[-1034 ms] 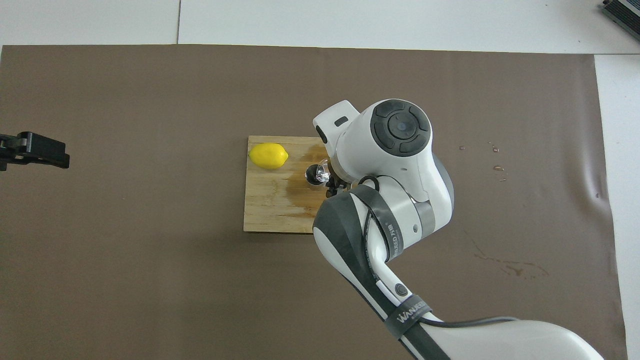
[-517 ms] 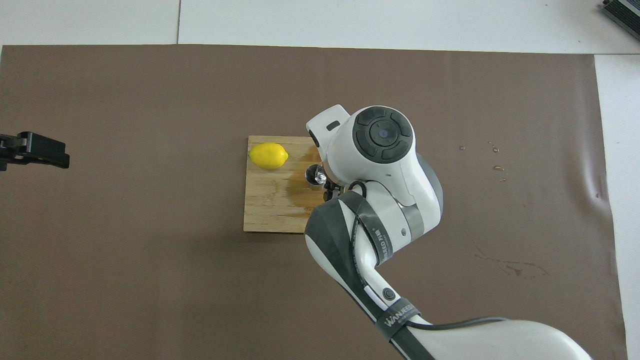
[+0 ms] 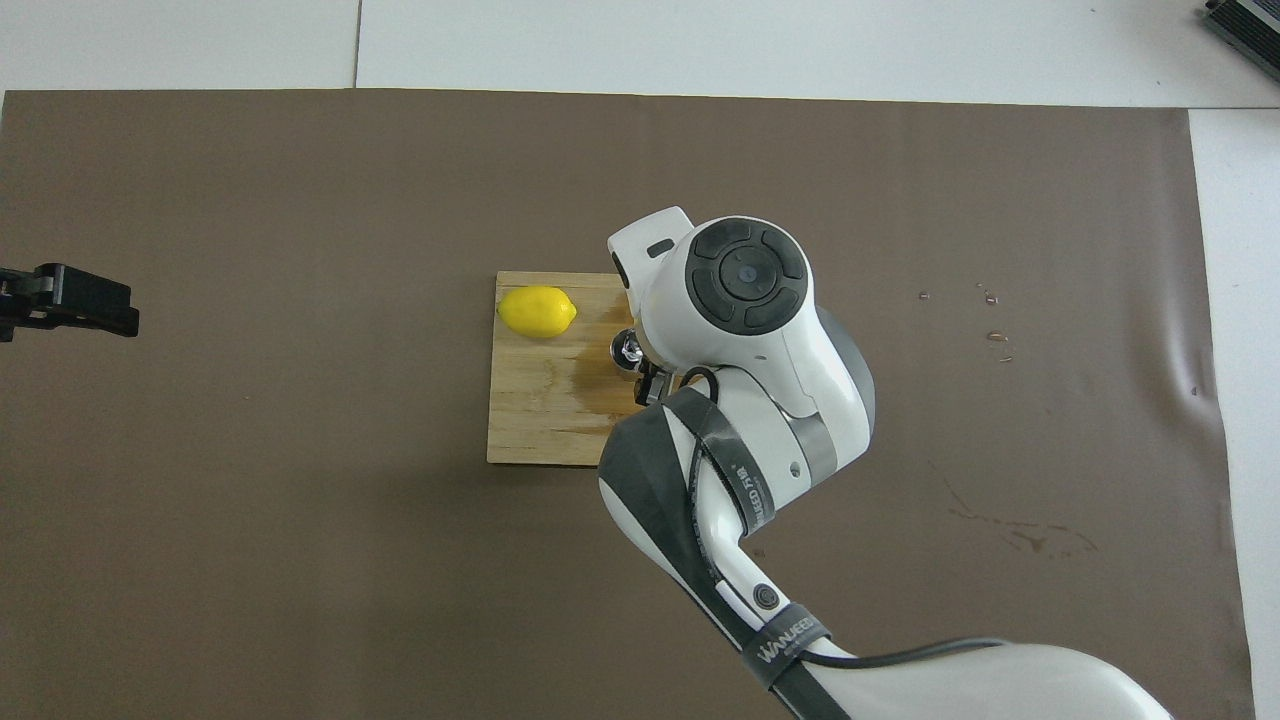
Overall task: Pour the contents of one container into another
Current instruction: 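Hold the clear glass tipped over the metal cup to pour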
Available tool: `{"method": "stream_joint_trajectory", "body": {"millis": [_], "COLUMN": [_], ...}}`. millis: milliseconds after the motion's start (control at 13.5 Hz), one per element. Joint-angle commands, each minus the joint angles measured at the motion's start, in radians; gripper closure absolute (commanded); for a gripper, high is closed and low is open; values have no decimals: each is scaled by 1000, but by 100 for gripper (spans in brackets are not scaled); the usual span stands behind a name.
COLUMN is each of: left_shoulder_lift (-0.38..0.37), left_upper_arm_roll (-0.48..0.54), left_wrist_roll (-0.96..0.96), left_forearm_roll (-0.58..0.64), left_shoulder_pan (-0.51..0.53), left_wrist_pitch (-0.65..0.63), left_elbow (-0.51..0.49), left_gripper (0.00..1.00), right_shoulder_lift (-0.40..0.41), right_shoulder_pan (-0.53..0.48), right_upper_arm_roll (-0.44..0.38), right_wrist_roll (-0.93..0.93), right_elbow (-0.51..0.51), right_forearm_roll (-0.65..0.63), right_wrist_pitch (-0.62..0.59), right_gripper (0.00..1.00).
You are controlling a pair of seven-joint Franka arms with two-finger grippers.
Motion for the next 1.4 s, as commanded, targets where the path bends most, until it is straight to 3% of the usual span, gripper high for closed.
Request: {"method": "stream_joint_trajectory", "body": {"millis": [0,295,1329], "left_shoulder_lift": [-20,-20,-20], "left_upper_arm_roll": [1,1,1], "left_wrist_roll": [12,12,12], "left_forearm_roll": [10,10,10], "left_shoulder_pan": [2,2,2], "left_wrist_pitch": [-6,-4,-4], "left_elbow": [-20,-20,-20], "left_gripper": [0,0,0], "right_shoulder_lift": [18,18,18], "right_shoulder_pan": [-1,2,39], "right_upper_arm_roll": [3,3,3], "right_wrist_roll": [90,179,172], "right_elbow": [21,21,20], "right_forearm_roll": [-44,-90,-148], "right_wrist_pitch": [34,52,25], "right_gripper": [100,100,100]}}
